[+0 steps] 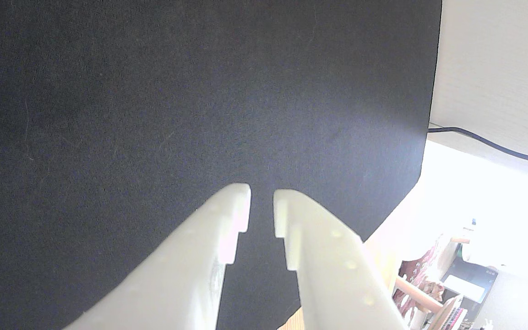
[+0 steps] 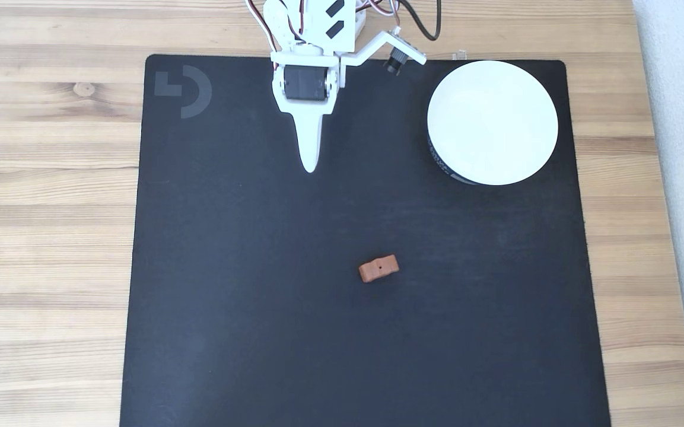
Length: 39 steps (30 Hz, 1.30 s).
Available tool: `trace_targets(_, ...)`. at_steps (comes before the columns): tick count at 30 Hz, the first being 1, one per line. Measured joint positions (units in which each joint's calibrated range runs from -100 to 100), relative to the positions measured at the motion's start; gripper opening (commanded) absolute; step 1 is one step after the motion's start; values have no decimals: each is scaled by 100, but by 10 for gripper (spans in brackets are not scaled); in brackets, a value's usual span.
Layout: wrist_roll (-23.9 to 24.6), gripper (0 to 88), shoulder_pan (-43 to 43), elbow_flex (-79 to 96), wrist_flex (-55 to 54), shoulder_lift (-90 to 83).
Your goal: Pick up the toy and place it on the plate
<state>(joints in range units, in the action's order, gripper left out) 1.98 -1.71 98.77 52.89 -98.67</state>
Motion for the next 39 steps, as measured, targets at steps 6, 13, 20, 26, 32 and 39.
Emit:
trace_targets(6,0,28,0,0,0,0)
trace_targets(13,0,28,0,0,0,0)
trace_targets(20,0,26,0,0,0,0)
trace_targets(26,0,26,0,0,0,0)
trace_targets(32,0,26,0,0,59,0)
trace_targets(39,0,26,0,0,101,0)
